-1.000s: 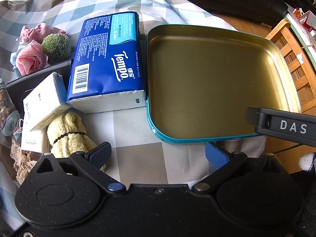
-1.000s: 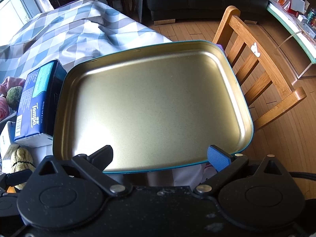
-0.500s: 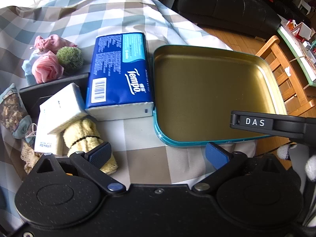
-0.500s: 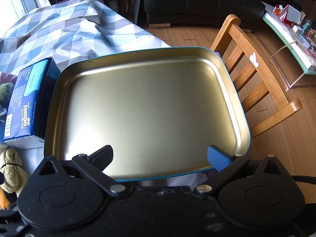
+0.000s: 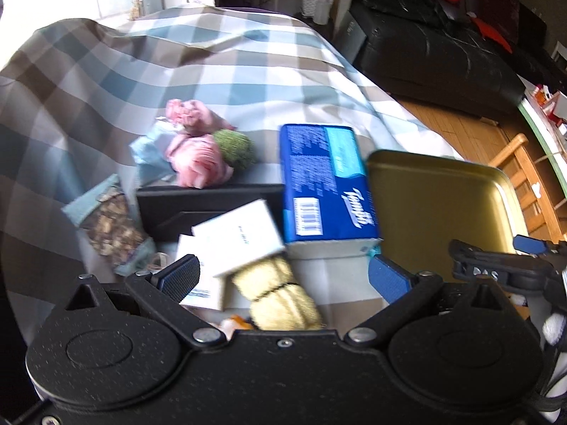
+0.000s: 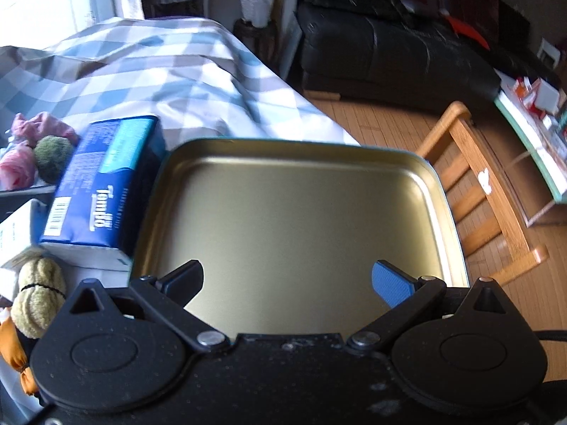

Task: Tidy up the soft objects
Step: 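Reach the right gripper to the yellow sock bundle and grasp it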

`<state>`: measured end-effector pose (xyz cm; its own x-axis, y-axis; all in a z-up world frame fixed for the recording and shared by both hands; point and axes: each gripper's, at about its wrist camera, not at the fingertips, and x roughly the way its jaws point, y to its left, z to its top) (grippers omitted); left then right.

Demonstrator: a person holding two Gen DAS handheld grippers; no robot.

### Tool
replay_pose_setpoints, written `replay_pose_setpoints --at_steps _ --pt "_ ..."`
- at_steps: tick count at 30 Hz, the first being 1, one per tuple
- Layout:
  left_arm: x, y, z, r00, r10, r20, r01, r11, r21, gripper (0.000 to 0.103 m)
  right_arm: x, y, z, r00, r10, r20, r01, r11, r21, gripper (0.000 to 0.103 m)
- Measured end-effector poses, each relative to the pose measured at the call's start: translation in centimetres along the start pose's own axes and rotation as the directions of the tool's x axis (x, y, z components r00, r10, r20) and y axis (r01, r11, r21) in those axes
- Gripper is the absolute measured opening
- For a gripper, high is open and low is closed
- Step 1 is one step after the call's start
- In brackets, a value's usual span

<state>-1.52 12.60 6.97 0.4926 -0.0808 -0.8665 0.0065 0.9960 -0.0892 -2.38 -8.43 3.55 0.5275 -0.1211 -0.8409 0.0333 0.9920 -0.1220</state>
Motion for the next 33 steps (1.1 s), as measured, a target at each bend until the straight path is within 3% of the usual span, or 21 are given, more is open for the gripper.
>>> replay_pose_setpoints --at_steps 5,13,21,30,33 --pt "0.1 3.7 0.5 1.000 -0.020 -0.008 0.020 0.999 -0.046 0.098 -1.8 2.4 -0.6 0.994 0.079 0.072 -0.075 0.996 -0.058 0.102" --pt "0.3 7.1 1.2 1.000 0.004 0.013 -0.003 0.998 -0.070 0.098 -3.4 8.4 -2.5 0.971 0.227 0.080 -0.209 0.961 -0.183 0.099" --pt "1.1 7.8 2.6 0.999 -0.031 0.019 0.033 0.996 -0.083 0.098 -1.9 13.1 -2.8 0.939 0.343 -0.033 -0.343 0.924 -0.167 0.097" --pt "2.4 8.0 2.5 0.991 -0.132 -0.034 0.127 0.985 -0.117 0.098 0.7 17.4 -2.7 0.922 0.372 -0.104 -0.385 0.904 -0.187 0.097" --pt "2.3 8.0 2.4 0.992 -0.127 -0.021 0.124 0.985 -0.118 0.098 1.9 18.5 -2.6 0.925 0.359 -0.127 -0.378 0.903 -0.203 0.098"
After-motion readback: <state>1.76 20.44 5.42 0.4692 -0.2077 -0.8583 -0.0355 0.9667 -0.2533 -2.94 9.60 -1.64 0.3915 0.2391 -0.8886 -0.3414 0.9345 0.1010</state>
